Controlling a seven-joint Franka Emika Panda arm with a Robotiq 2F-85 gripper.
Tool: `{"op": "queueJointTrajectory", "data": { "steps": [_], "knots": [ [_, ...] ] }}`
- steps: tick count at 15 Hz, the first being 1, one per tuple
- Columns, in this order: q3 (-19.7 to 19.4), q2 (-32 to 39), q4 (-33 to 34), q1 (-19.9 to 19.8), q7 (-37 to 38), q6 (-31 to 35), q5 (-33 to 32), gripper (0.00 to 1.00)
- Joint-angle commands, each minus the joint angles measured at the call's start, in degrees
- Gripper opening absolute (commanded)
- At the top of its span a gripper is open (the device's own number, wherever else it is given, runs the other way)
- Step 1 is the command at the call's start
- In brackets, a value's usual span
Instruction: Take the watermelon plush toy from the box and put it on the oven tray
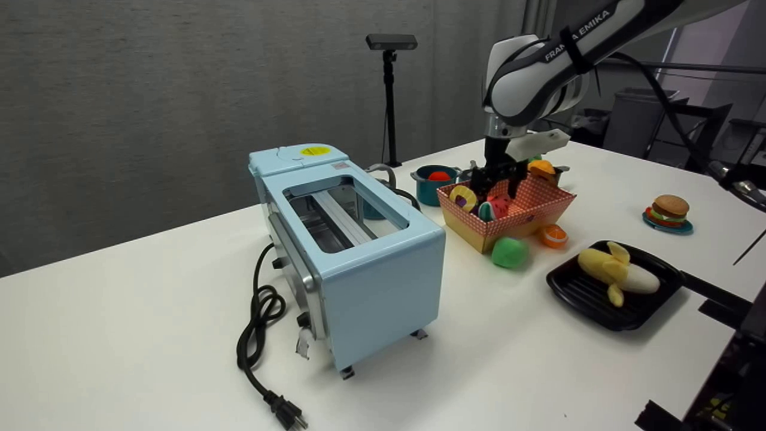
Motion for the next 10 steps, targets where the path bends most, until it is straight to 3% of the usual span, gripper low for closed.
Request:
{"op": "queueJointTrajectory", "data": {
  "steps": [1, 10],
  "knots": [
    [-1.29, -0.99, -2.03, 1.36, 3.43, 1.61, -0.98, 1.00],
    [-1.02, -3.97, -6.22, 2.79, 6.63, 1.47, -0.67, 1.00]
  ]
}}
